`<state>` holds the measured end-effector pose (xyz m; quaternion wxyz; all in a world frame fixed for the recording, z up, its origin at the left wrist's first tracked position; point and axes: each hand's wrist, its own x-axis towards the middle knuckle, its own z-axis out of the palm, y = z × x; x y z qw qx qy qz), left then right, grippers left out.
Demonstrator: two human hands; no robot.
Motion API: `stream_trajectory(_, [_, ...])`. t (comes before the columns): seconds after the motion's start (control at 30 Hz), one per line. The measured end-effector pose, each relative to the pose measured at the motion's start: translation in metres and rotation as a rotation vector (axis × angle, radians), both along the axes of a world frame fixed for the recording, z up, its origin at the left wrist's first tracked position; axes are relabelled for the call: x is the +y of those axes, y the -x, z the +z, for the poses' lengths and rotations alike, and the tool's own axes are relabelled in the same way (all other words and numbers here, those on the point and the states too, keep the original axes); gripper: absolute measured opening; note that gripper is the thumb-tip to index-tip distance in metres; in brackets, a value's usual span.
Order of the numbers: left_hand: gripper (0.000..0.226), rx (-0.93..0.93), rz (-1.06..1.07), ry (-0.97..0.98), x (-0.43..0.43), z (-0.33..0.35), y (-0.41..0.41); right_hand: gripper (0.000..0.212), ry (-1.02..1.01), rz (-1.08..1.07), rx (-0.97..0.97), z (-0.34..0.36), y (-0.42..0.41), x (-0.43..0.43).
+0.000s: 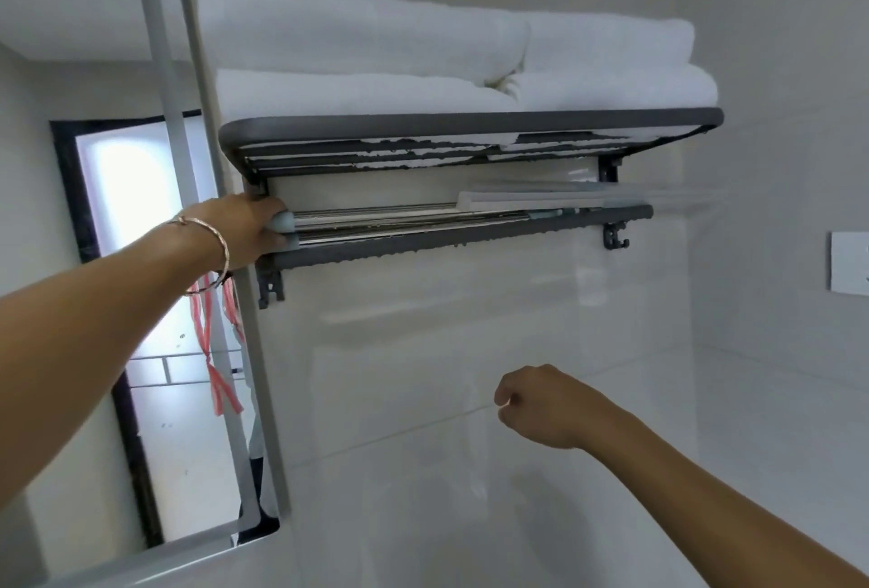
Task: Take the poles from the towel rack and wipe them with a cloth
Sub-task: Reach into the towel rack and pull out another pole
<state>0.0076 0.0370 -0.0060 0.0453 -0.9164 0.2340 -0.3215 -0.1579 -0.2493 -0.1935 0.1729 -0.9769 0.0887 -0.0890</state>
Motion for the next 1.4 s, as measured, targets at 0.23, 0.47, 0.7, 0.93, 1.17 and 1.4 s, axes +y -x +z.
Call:
stream_trajectory(0.23, [0.035, -0.063, 0.153, -0.082, -0.010, 0.006, -0.010, 0.033, 0.019, 0.014, 0.003, -0.002, -0.006, 0.003])
stream_trajectory(0.47, [0.042, -0.148, 0.153, -0.173, -0.006, 0.007, -0.009, 0.033, 0.026, 0.015, 0.009, -0.004, -0.010, 0.002])
stream_trajectory(0.7, [0.043, -0.213, 0.168, -0.183, -0.009, 0.005, -0.007, 0.034, 0.031, 0.013, 0.023, -0.009, -0.004, 0.001])
stream_trajectory(0.93, [0.033, -0.360, 0.146, -0.134, -0.001, -0.003, -0.012, 0.035, 0.032, -0.029, 0.068, -0.015, 0.005, -0.012])
stream_trajectory(1.17, [0.031, -0.462, 0.101, -0.118, 0.004, -0.012, -0.001, 0.035, 0.038, -0.018, 0.087, -0.020, -0.001, -0.003])
stream_trajectory(1.4, [0.028, -0.447, 0.183, -0.210, 0.002, -0.003, 0.008, 0.036, 0.046, -0.006, 0.089, -0.027, -0.003, 0.008])
